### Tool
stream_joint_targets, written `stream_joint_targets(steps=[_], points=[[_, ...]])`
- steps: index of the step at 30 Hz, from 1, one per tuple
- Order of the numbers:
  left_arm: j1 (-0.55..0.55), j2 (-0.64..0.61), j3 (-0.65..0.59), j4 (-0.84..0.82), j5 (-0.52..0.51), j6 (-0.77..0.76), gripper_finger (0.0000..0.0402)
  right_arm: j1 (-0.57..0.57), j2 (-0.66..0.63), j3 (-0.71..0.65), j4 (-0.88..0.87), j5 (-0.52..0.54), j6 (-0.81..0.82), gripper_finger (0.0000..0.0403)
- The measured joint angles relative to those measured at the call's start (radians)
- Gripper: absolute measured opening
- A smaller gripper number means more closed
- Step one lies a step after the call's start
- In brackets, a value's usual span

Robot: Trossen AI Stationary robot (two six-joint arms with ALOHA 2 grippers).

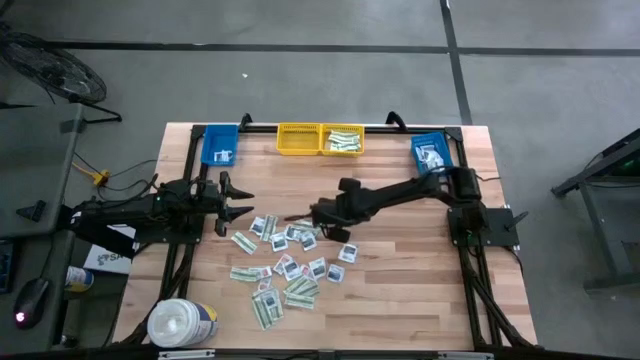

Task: Pick & Place First Aid Supplies
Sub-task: Put the blue alcohol pad into the left blue bin

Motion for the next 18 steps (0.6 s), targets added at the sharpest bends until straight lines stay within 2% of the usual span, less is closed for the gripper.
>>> stream_joint_targets(steps=[7, 14, 18], points=[[0.000, 0.000, 0.000, 0.000, 0.000, 0.000, 0.0172, 0.060, -0.003, 0.002, 0.065, 0.195, -0.048, 0.0000], [0.000, 0.000, 0.000, 0.000, 0.000, -0.008, 0.0172, 0.108, -0.003, 0.002, 0.141, 0.336, -0.121, 0.0000], [0.000, 0.000, 0.000, 0.004, -0.014, -0.092, 0.0172, 0.124, -0.003, 0.003, 0.214, 0.381, -0.208, 0.0000]])
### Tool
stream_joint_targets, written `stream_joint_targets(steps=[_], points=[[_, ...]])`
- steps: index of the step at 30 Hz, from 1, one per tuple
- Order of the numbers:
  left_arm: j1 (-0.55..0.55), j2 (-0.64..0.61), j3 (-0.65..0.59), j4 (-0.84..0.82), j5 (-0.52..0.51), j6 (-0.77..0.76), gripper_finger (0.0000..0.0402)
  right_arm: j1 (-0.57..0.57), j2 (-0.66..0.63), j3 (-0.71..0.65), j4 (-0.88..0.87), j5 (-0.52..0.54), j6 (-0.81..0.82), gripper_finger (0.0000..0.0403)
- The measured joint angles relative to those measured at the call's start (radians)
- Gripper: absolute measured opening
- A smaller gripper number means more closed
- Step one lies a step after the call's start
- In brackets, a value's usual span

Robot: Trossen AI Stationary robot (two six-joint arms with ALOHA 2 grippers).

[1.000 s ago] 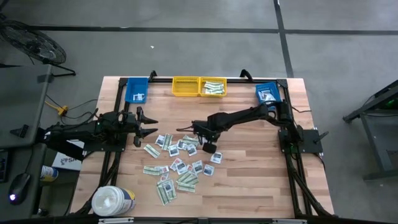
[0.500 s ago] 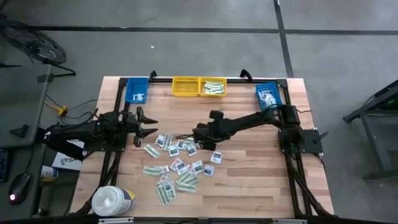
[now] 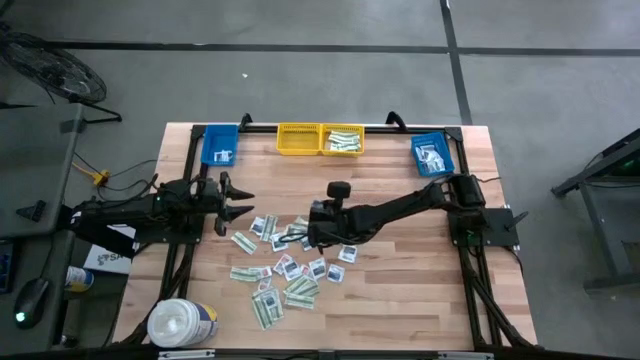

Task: Pick & Place First Aid Supplies
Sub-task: Put the blue alcohol pad into the left blue bin

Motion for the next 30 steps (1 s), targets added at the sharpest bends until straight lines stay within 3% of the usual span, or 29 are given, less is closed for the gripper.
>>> stream_joint_targets(steps=[10, 15, 22, 30], points=[[0.000, 0.026, 0.019, 0.069, -0.211, -0.107, 0.0172, 0.016, -0.002, 0.001, 0.221, 0.035, -0.212, 0.0000], [0.000, 0.124, 0.045, 0.160, -0.217, -0.141, 0.0172, 0.016, -0.002, 0.001, 0.355, 0.062, -0.331, 0.0000], [0.000, 0.375, 0.068, 0.294, -0.219, -0.158, 0.0172, 0.016, -0.002, 0.002, 0.492, 0.083, -0.425, 0.0000], [0.000, 0.624, 0.111, 0.468, -0.055, 0.028, 0.0172, 0.014, -0.002, 0.002, 0.503, 0.127, -0.444, 0.0000]])
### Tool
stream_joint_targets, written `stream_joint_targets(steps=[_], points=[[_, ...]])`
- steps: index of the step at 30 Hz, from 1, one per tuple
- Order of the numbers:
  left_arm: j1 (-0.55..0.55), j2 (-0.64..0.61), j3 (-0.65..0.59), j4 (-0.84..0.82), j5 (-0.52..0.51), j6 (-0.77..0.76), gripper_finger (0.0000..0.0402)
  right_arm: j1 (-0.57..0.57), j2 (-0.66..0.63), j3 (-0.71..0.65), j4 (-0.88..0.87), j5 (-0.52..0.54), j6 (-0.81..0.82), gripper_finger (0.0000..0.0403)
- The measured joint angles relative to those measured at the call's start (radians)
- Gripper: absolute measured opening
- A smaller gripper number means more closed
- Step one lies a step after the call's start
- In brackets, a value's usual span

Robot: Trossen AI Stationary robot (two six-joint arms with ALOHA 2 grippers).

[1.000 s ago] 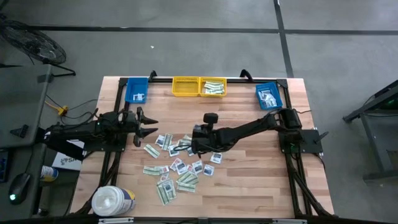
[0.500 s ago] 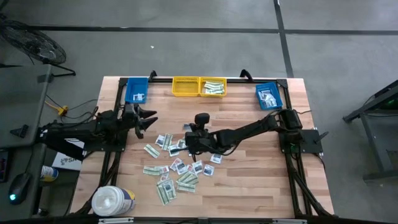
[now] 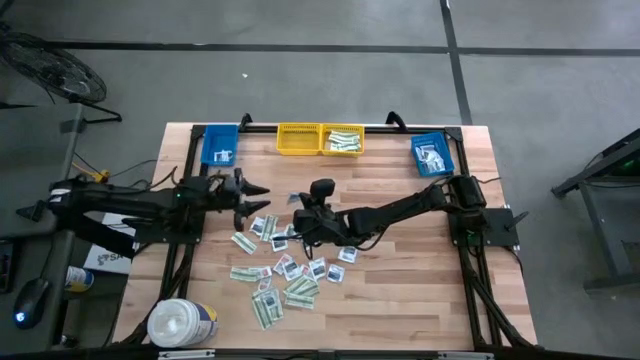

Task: Pick & Place First Aid Supplies
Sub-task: Put the blue alcohol pad into the left blue bin

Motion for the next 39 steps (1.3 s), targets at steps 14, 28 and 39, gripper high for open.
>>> stream_joint_targets(steps=[14, 28, 39], points=[[0.000, 0.382, 0.177, 0.073, 0.051, 0.047, 0.0172, 0.000, 0.000, 0.000, 0.008, 0.029, -0.010, 0.0000], [0.000, 0.504, 0.266, 0.056, -0.002, -0.015, 0.0118, 0.000, -0.001, 0.000, 0.001, 0.026, -0.017, 0.0000], [0.000, 0.504, 0.266, 0.037, -0.005, -0.037, 0.0003, 0.000, -0.002, 0.000, 0.000, 0.020, -0.017, 0.0000]])
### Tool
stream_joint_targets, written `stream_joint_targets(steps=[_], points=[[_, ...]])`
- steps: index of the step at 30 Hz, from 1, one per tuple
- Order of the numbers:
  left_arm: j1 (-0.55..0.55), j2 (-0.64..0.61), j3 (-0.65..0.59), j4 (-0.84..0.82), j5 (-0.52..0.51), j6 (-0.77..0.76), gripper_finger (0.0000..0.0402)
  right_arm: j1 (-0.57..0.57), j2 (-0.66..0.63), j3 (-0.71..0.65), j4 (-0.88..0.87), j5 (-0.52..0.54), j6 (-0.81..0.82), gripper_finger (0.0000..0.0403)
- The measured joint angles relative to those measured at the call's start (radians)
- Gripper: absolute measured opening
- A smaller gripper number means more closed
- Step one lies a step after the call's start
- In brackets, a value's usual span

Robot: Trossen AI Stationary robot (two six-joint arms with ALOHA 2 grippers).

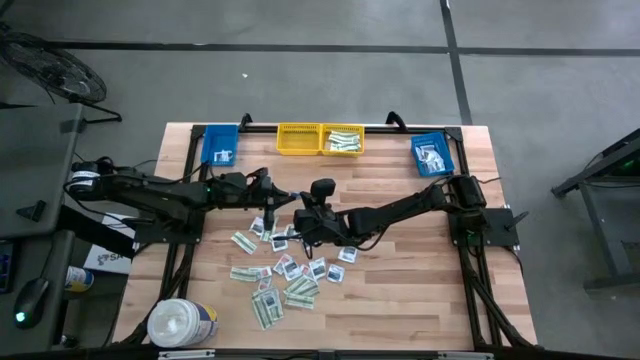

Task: Pick & Place First Aid Supplies
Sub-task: Put the blue alcohol pad into the left blue bin

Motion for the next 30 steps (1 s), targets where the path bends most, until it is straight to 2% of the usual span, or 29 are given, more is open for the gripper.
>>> stream_joint_targets(steps=[7, 13, 16, 19, 23, 26, 30], points=[[0.000, 0.000, 0.000, -0.005, 0.000, 0.000, 0.0002, 0.001, 0.000, 0.000, 0.000, 0.003, 0.017, 0.0008], [0.000, 0.000, 0.000, -0.027, -0.048, 0.000, 0.0001, 0.001, -0.001, 0.000, -0.001, 0.037, 0.043, 0.0075], [0.000, 0.000, 0.000, -0.029, -0.133, 0.001, 0.0001, 0.001, -0.019, 0.000, -0.027, 0.075, 0.093, 0.0122], [0.001, -0.010, 0.000, -0.046, -0.296, 0.003, 0.0001, -0.004, -0.051, 0.000, -0.102, 0.130, 0.169, 0.0164], [0.036, -0.017, 0.000, -0.097, -0.495, 0.003, 0.0000, -0.019, -0.095, 0.000, -0.275, 0.113, 0.329, 0.0198], [0.107, -0.017, 0.000, -0.138, -0.548, -0.019, 0.0000, -0.034, -0.110, 0.000, -0.394, 0.091, 0.443, 0.0205], [0.224, -0.017, 0.000, -0.180, -0.556, -0.072, 0.0000, -0.049, -0.111, 0.000, -0.521, 0.079, 0.551, 0.0205]])
